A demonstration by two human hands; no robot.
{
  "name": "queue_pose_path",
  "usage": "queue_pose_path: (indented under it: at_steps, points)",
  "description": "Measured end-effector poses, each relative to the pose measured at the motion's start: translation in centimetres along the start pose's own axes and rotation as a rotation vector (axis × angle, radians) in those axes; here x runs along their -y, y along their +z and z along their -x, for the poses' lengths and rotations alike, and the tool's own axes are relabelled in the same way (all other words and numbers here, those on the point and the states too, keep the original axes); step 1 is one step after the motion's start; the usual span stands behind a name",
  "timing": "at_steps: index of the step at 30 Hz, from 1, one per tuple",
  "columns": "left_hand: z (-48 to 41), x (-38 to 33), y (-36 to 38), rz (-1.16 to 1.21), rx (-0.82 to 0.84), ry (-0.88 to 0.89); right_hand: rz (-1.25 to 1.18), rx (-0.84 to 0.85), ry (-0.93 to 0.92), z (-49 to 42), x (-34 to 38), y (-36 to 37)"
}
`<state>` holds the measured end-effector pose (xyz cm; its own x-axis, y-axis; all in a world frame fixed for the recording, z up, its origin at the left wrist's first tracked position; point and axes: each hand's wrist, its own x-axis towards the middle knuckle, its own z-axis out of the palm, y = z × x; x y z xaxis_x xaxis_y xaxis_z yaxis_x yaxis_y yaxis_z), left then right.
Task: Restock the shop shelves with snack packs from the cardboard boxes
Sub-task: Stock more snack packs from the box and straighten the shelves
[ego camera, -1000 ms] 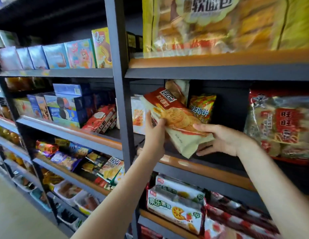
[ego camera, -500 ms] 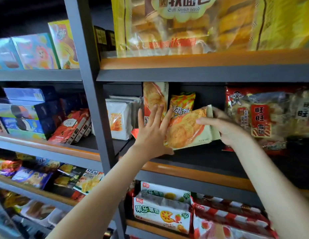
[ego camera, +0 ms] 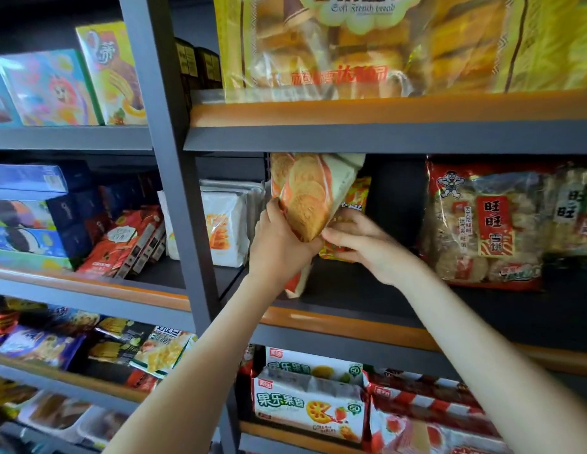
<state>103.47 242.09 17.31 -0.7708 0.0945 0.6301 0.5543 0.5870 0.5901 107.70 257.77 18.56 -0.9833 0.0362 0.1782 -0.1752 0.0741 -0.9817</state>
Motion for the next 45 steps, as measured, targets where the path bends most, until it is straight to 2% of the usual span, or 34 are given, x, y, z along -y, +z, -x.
queue_pose_path:
  at_steps: [3, 6, 12, 14, 16, 22, 33, 35, 37, 39, 41, 45]
  points:
    - [-0.7, 1.2, -0.1, 0.152, 0.023, -0.089, 0.168, -0.085, -0.066, -2.3, 0.1, 2.4]
    - [-1.2, 3.1, -0.7, 0.274, 0.103, -0.128, 0.320, -0.094, -0.095, -4.7, -0.7, 3.4]
    - [-1.7, 5.0, -0.3, 0.076, 0.187, 0.026, 0.548, -0.068, -0.130, -6.4, -1.5, 4.0]
    - [-1.9, 5.5, 0.1, 0.019, 0.174, 0.120, 0.683, -0.048, -0.182, -6.3, -2.2, 4.1]
    - [-2.3, 5.9, 0.5, 0.012, 0.218, 0.160, 0.780, -0.096, -0.241, -6.2, -2.9, 4.2]
    - [-3.9, 6.6, 0.9, 0.035, 0.322, 0.208, 0.747, -0.201, -0.365, -6.1, -3.7, 3.9]
    - [-4.0, 7.3, 1.4, 0.184, 0.381, 0.166, 0.832, -0.114, -0.270, -6.4, -3.4, 3.4]
    - [-3.6, 6.9, 1.4, 0.143, 0.356, 0.155, 0.857, -0.125, -0.262, -6.2, -3.4, 3.6]
    - [-3.2, 6.7, 1.5, 0.010, 0.258, 0.179, 0.933, -0.196, -0.269, -5.7, -3.1, 3.8]
    - [-3.0, 6.9, 2.1, -0.278, 0.065, 0.277, 1.148, -0.329, -0.400, -5.0, -3.0, 3.9]
    - [-2.7, 6.6, 2.0, -0.509, -0.061, 0.354, 1.382, -0.364, -0.556, -4.5, -3.0, 3.8]
    - [-2.2, 6.0, 1.5, -0.652, -0.087, 0.404, 1.553, -0.326, -0.517, -3.9, -2.3, 4.0]
